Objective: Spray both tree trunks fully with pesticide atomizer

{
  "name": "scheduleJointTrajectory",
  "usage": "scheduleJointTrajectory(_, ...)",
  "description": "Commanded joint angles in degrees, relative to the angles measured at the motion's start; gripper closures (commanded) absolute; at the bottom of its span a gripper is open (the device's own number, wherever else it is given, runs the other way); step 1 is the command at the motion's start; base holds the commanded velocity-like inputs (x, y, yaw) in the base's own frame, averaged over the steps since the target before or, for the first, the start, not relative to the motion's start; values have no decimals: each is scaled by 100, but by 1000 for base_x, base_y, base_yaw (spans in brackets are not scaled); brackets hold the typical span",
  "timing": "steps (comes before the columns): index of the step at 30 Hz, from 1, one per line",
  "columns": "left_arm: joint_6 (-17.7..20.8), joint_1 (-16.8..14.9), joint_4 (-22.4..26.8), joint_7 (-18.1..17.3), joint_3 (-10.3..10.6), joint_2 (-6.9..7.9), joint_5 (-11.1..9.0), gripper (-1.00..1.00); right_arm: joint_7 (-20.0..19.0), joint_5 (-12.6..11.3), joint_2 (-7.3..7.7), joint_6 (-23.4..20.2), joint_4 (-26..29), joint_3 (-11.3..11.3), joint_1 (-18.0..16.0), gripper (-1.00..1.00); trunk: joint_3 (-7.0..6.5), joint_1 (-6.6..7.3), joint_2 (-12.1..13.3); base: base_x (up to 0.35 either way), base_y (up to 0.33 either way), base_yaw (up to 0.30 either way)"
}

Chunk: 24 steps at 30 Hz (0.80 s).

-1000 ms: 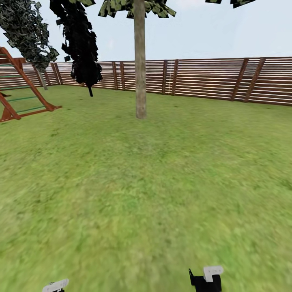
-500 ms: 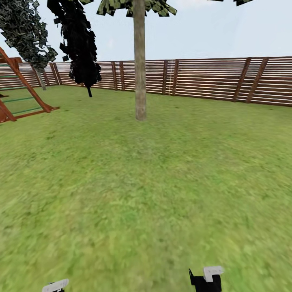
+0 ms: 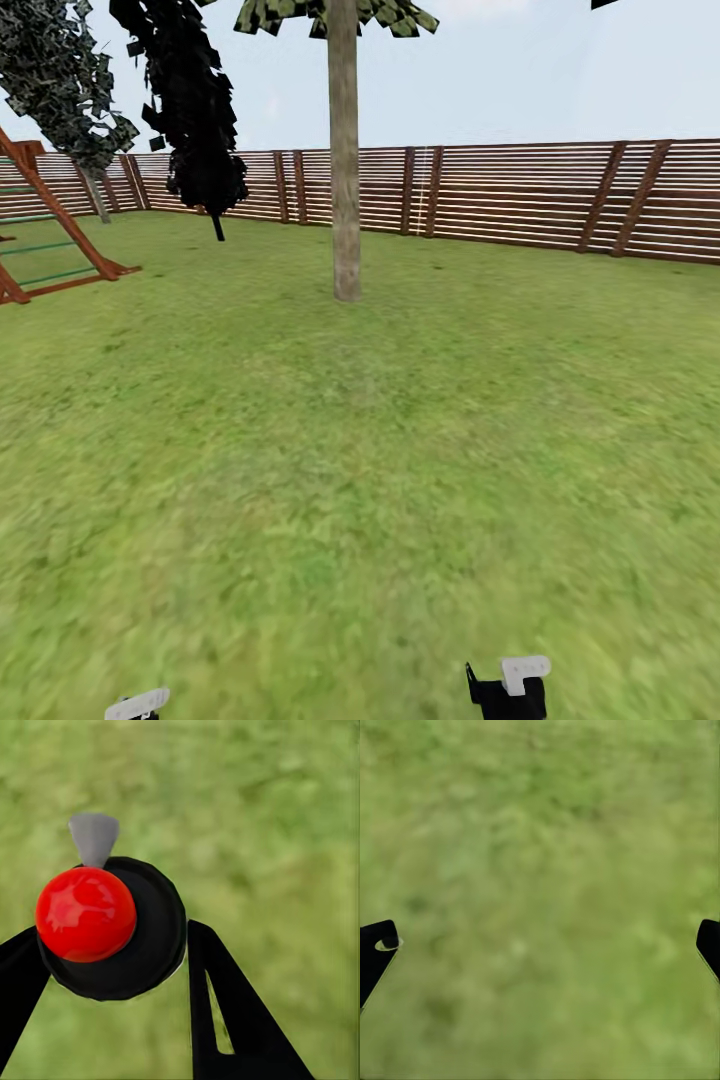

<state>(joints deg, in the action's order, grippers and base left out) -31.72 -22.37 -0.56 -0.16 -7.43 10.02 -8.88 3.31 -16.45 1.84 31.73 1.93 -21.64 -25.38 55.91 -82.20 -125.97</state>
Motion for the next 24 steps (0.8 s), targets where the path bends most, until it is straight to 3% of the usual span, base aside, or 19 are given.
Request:
scheduleJointTrajectory(1, -19, -4, -6, -1, -31, 0, 9, 100, 29, -25, 0, 9, 1, -50, -2, -100, 5, -3, -2, 341, 0, 0)
scheduleJointTrajectory(24, -21, -4, -6, -1, -31, 0, 9, 100, 29, -25, 0, 9, 1, -50, -2, -100, 5, -3, -2, 341, 0, 0)
